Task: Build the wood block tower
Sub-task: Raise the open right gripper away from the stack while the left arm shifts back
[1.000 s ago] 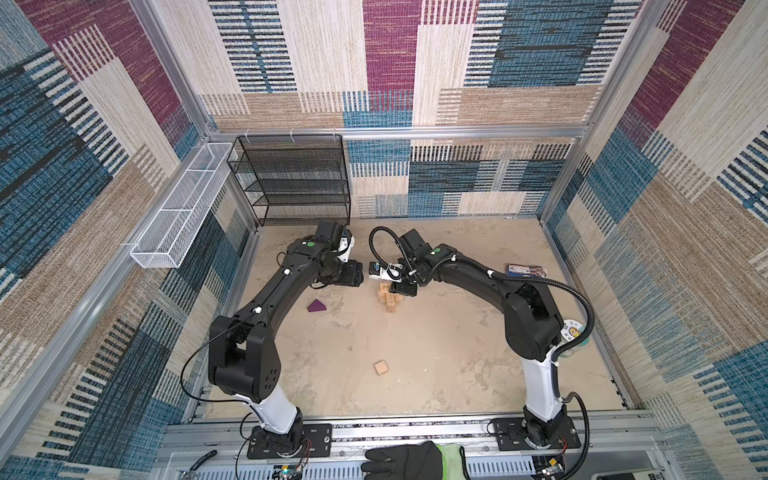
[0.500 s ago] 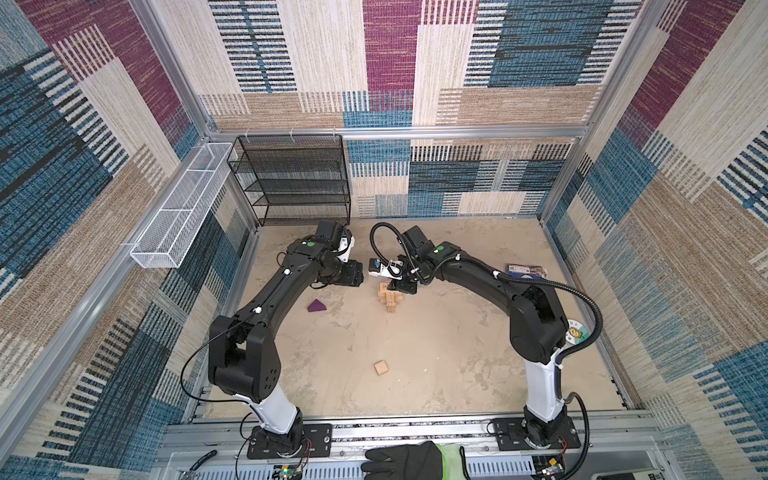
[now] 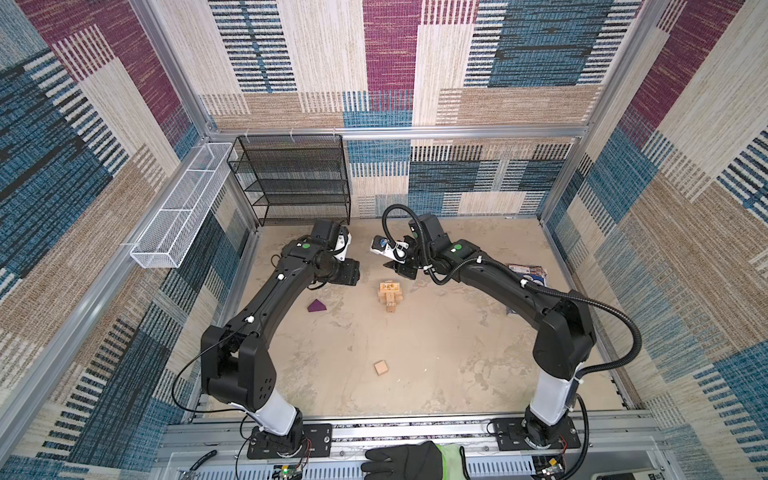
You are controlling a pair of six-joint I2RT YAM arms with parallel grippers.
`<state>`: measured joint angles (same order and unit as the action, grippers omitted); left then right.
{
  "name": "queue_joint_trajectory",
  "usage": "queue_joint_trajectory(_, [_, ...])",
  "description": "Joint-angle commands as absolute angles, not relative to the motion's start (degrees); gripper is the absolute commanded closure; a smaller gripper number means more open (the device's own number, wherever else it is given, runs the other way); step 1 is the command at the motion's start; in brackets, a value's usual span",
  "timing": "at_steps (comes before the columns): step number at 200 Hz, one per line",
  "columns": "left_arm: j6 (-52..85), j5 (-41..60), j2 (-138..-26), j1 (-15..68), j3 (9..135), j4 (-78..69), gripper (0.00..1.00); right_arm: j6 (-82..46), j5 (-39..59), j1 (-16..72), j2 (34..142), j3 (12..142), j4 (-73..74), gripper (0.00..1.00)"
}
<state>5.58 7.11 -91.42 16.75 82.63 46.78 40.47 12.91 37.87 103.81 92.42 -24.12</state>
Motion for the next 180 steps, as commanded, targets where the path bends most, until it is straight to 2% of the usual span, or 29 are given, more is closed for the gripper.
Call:
queue_joint_trajectory(1, [4.04,5.32,-89.45,16.70,81.86,45.59,0.31,35.21,10.55,37.87,99.86,89.07,-13.11,0.61])
queue_joint_trajectory(37, [3.39,3.81,-85.71,16.61,80.16,43.69,0.31,29.80,8.36,37.65,93.39,81.71,-2.19,0.58])
queue_joint_trajectory(74, [2.55,2.64,-80.98,16.52,77.44,40.41,0.31,25.43,5.99,37.61,91.47,80.79,-1.54,0.58])
queue_joint_trajectory(91, [2.12,2.77,-78.47,16.44,75.99,38.55,0.31,24.96,8.56,37.62,88.98,78.71,0.22,0.56])
queue_joint_trajectory(117, [1.51,3.89,-75.20,16.38,74.16,36.29,0.31,24.02,8.87,37.62,86.66,76.06,2.33,0.35])
queue_joint_trajectory(146, [0.29,6.04,-72.59,16.44,72.92,34.72,0.31,22.00,12.91,37.62,88.50,80.23,-5.91,0.29])
queue_joint_trajectory(180, [-0.95,9.64,-70.37,16.44,71.97,33.22,0.31,19.19,21.78,37.85,88.47,79.69,-11.55,0.27])
